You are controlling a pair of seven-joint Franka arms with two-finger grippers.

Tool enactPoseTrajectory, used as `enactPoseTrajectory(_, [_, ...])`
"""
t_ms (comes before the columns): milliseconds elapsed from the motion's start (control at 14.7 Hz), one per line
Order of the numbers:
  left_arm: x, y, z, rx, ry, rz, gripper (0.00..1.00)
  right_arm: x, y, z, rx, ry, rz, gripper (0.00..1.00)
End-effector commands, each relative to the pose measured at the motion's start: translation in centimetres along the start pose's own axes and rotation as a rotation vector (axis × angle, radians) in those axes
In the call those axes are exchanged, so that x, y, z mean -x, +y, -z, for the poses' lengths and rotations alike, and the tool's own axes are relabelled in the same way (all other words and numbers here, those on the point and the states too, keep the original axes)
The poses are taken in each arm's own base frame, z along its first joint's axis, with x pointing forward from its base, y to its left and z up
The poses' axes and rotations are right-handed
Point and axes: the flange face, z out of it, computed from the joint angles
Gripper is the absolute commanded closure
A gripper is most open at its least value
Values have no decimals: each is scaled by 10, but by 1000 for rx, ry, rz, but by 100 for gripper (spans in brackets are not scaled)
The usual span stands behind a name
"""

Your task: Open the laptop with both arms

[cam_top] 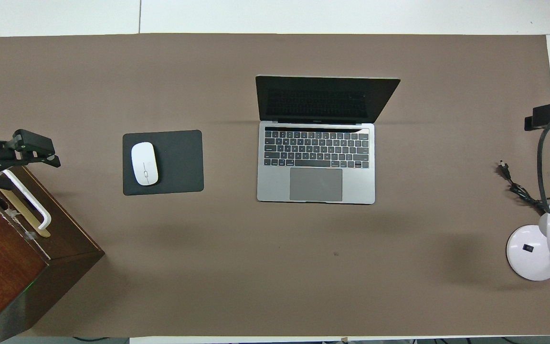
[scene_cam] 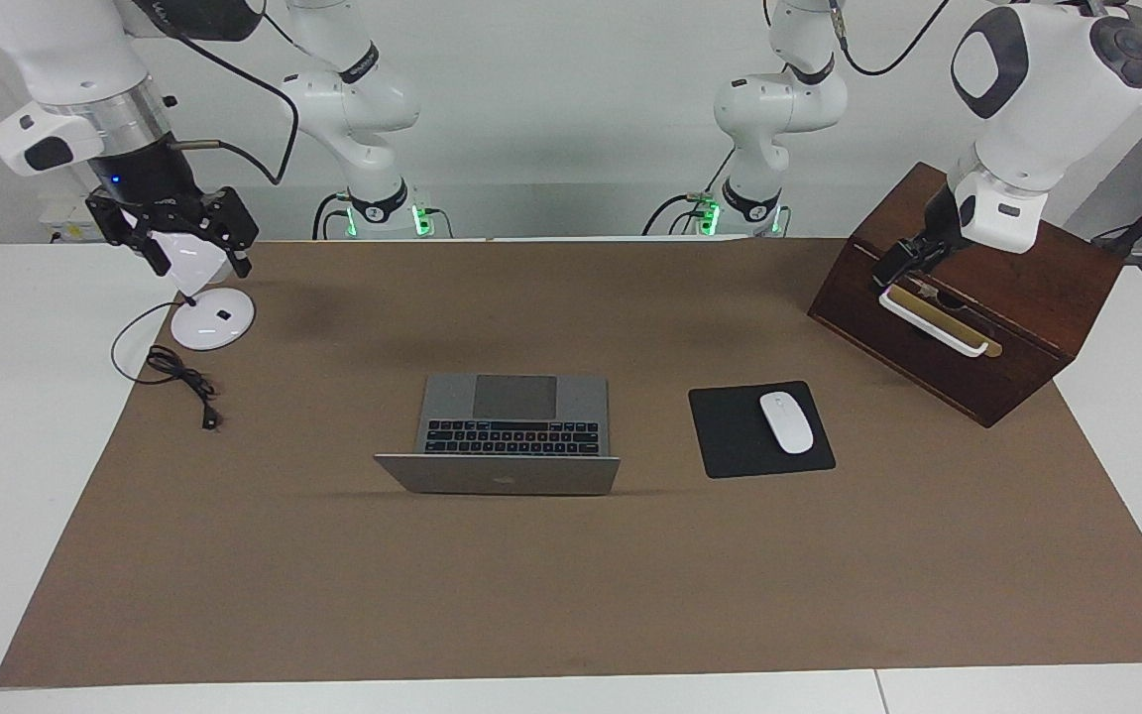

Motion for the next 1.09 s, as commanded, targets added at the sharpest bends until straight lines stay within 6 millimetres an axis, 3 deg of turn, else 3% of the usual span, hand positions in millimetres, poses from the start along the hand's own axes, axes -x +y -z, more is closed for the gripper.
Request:
enactPoseTrajectory(0, [-16, -5, 1, -26, 28, -80, 0, 2, 4, 3, 13, -14, 25, 0])
enactPoseTrajectory(136, [-20, 1, 4, -32, 36, -122, 0, 3, 1, 2, 12, -17, 31, 0])
enactPoseTrajectory(544, [-5, 22, -4, -64, 12, -165, 0, 5, 1, 0, 13, -37, 31, 0])
enactPoseTrajectory(1020, [5, 39, 19, -75, -4, -286, 0, 14, 5, -4, 18, -109, 67, 0])
